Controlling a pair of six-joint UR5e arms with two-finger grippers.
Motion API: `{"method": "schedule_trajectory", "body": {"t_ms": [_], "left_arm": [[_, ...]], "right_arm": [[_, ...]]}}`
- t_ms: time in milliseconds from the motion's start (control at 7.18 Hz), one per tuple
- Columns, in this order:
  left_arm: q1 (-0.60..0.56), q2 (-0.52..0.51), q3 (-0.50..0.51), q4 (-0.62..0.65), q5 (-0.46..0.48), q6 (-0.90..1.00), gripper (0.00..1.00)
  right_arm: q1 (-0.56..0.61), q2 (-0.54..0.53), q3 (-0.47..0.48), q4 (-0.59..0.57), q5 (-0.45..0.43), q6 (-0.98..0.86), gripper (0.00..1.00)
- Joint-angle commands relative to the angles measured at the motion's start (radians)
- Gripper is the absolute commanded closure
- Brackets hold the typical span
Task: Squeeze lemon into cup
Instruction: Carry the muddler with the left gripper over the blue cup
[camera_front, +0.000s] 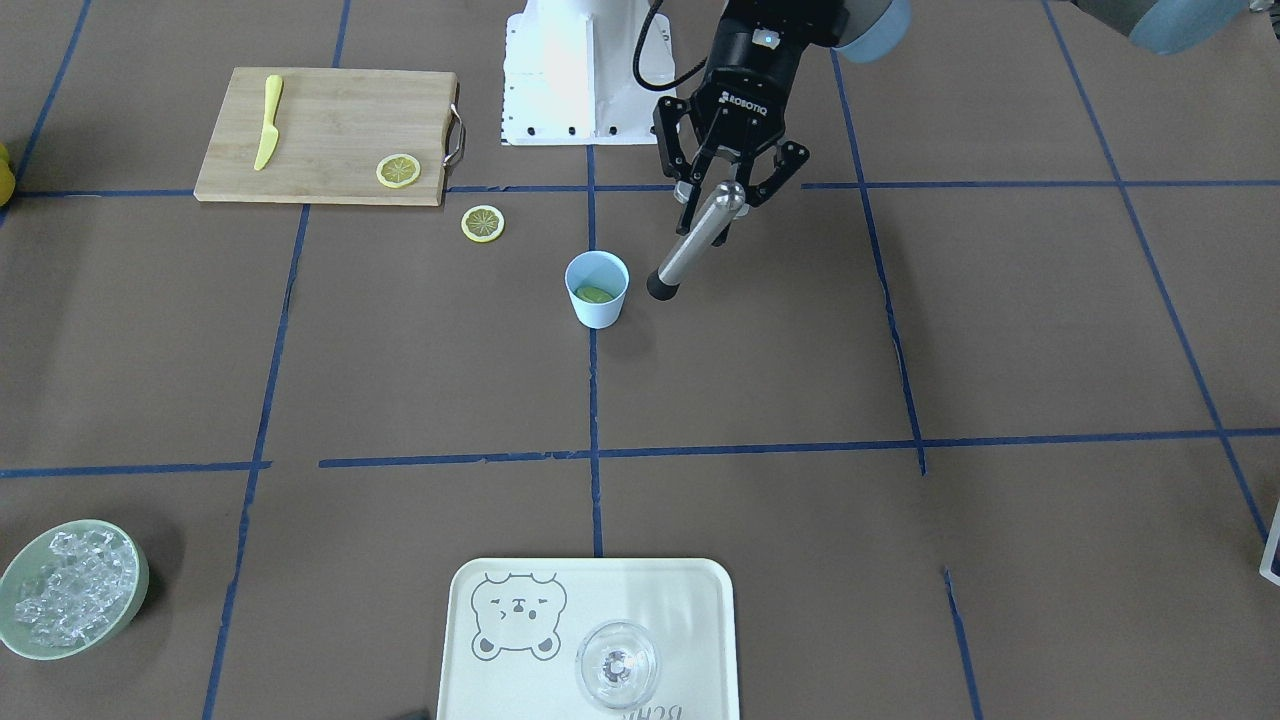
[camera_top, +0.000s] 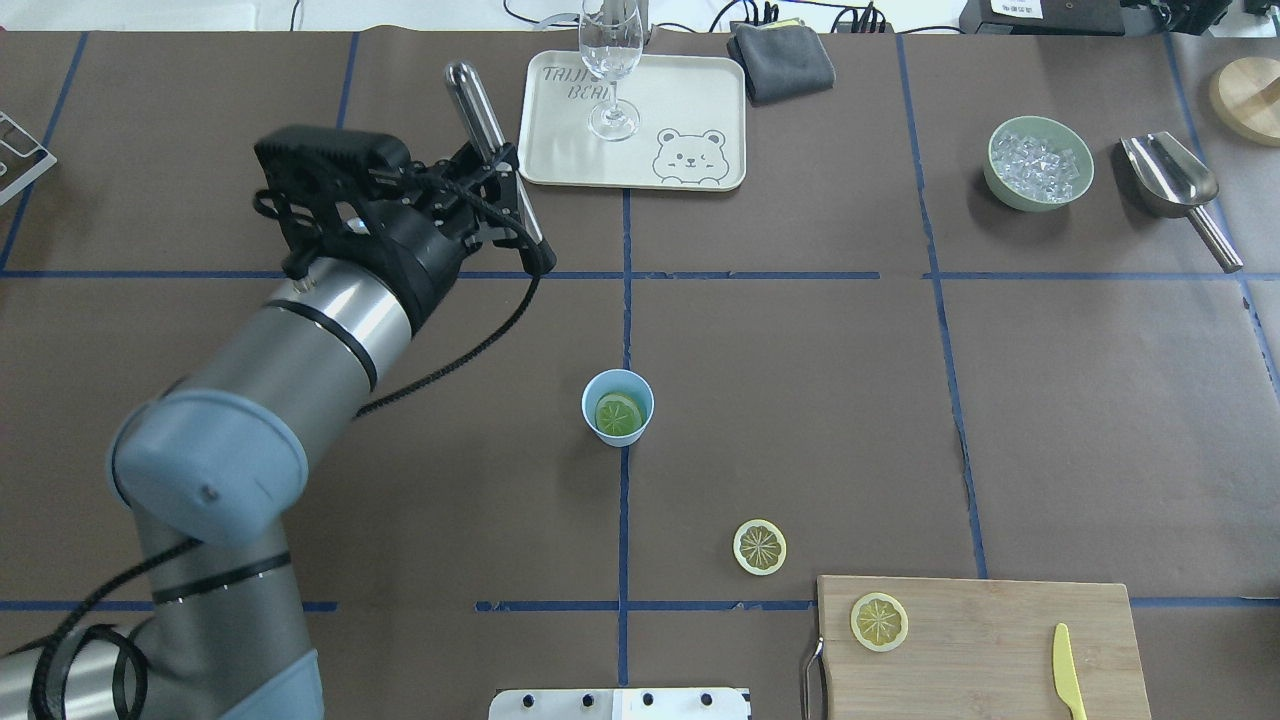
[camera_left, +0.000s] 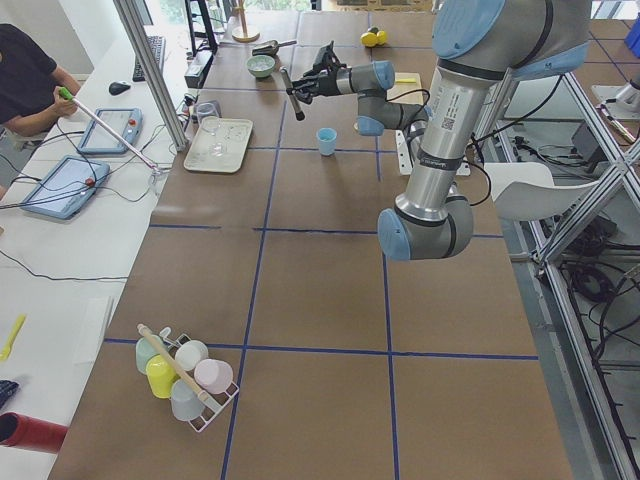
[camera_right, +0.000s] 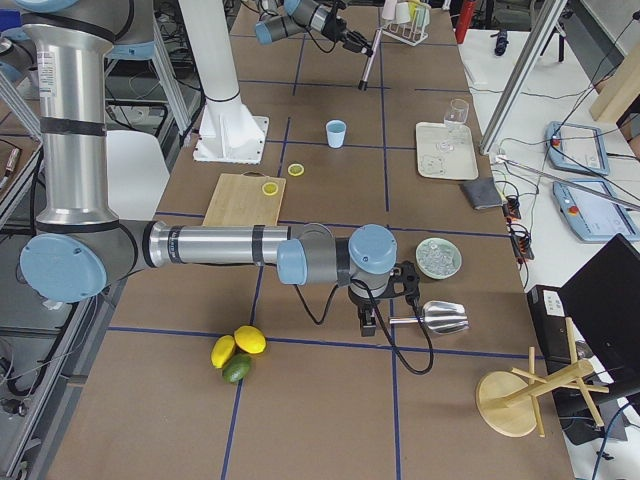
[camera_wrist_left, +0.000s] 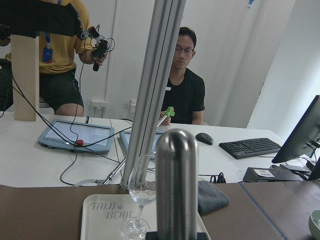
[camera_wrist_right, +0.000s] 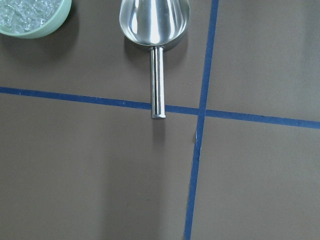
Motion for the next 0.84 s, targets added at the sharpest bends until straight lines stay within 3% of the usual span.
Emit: {"method": "schedule_trajectory", "body": {"t_ms": [0,696], "left_arm": [[0.111,-0.064,0.06,-0.001,0.158,0.008,1.0],[0.148,-0.126,0.195,-0.039,0.188,0.137,1.0]], "right_arm": [[0.003,0.0,0.0,0.0,-0.001,0.0,0.0],[0.004,0.005,0.002,0.002,-0.003,-0.002,0.0]]}}
